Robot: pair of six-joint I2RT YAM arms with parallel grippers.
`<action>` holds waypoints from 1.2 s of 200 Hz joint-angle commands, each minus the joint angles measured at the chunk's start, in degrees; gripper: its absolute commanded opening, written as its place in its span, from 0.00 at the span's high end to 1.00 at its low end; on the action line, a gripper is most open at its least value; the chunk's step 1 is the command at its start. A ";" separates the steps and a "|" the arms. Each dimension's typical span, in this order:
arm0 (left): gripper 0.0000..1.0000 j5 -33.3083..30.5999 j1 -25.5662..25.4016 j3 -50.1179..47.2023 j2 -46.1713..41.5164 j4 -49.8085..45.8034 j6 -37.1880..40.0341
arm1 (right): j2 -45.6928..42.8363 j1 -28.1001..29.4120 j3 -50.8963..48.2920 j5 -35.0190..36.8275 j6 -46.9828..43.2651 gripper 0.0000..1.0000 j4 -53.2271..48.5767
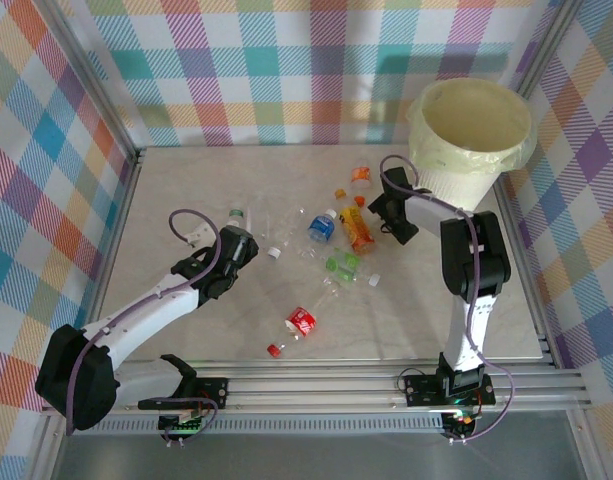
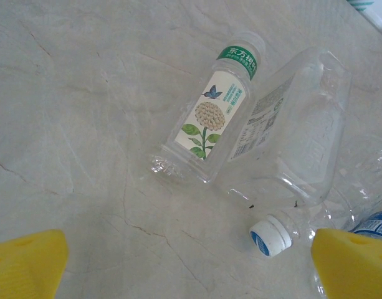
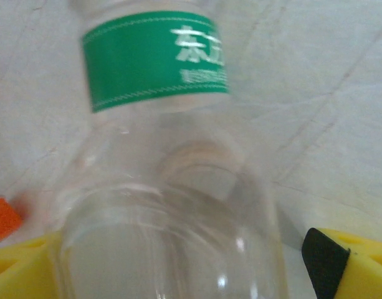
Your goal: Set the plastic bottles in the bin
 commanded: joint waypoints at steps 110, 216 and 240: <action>0.00 -0.31 0.76 -0.69 -0.27 0.00 -0.37 | -8.36 -1.61 -8.53 0.26 -24.62 0.14 0.27; 0.00 -0.42 0.74 -0.17 -0.20 0.02 -0.03 | -12.13 -1.61 -8.44 -8.20 -40.49 0.52 1.02; 0.00 -0.33 0.76 0.65 0.01 -0.01 0.41 | -16.16 -1.51 -8.83 -11.65 -42.72 0.58 0.05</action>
